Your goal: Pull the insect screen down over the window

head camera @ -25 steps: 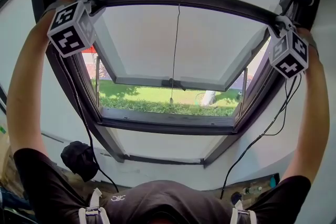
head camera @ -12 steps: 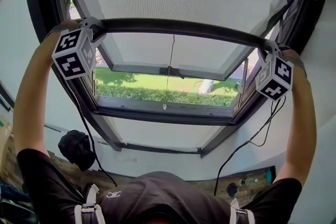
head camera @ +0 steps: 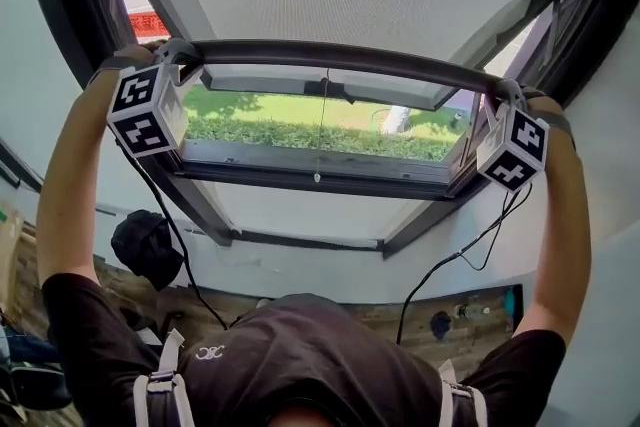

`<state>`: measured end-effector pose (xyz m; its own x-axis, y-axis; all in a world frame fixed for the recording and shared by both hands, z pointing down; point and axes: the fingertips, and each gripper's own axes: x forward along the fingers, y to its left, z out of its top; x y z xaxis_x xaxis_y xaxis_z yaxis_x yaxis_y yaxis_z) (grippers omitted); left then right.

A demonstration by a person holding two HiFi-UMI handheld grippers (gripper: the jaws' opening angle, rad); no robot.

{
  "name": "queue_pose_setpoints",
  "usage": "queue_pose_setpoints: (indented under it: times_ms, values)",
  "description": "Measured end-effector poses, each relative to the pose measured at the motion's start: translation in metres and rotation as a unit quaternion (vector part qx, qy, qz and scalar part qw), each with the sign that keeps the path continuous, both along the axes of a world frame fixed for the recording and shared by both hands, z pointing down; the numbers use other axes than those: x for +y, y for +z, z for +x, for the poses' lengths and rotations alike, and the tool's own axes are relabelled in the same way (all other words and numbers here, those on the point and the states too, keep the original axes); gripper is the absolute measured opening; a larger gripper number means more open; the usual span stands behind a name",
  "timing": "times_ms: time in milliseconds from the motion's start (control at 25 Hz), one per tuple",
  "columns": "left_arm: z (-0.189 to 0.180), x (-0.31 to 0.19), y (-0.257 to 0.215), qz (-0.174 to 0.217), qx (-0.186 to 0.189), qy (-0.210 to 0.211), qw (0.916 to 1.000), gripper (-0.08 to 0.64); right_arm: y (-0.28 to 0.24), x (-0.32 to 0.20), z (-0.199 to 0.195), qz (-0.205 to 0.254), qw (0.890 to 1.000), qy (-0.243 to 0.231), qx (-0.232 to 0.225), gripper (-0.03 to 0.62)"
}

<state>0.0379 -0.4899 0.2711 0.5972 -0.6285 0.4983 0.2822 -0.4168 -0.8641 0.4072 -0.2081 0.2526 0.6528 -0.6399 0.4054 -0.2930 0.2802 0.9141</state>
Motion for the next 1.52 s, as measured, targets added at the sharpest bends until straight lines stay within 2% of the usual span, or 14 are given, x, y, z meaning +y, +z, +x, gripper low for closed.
queue_pose_setpoints:
  times_ms: [240, 560, 880, 1040, 1360, 1520]
  values:
    - [0.001, 0.001, 0.053, -0.030, -0.022, -0.003, 0.9993, 0.026, 0.054, 0.000, 0.002, -0.039, 0.999, 0.007, -0.024, 0.025]
    - [0.003, -0.002, 0.119, -0.052, -0.036, -0.007, 0.9980, 0.026, 0.120, -0.002, 0.004, -0.054, 0.998, 0.015, -0.041, 0.025]
    - [0.001, -0.003, 0.161, -0.054, -0.040, -0.004, 0.9977, 0.026, 0.160, -0.002, 0.003, -0.023, 0.999, 0.028, -0.035, 0.028]
    - [0.001, -0.003, 0.193, -0.066, -0.060, -0.008, 0.9959, 0.028, 0.192, -0.002, 0.001, -0.049, 0.997, 0.031, -0.052, 0.028]
    - [0.001, -0.003, 0.284, -0.095, -0.102, -0.020, 0.9900, 0.028, 0.283, 0.000, 0.001, -0.104, 0.991, 0.034, -0.074, 0.027]
    - [-0.001, -0.004, 0.328, -0.113, -0.115, -0.030, 0.9865, 0.028, 0.325, 0.001, -0.001, -0.113, 0.990, 0.039, -0.075, 0.026]
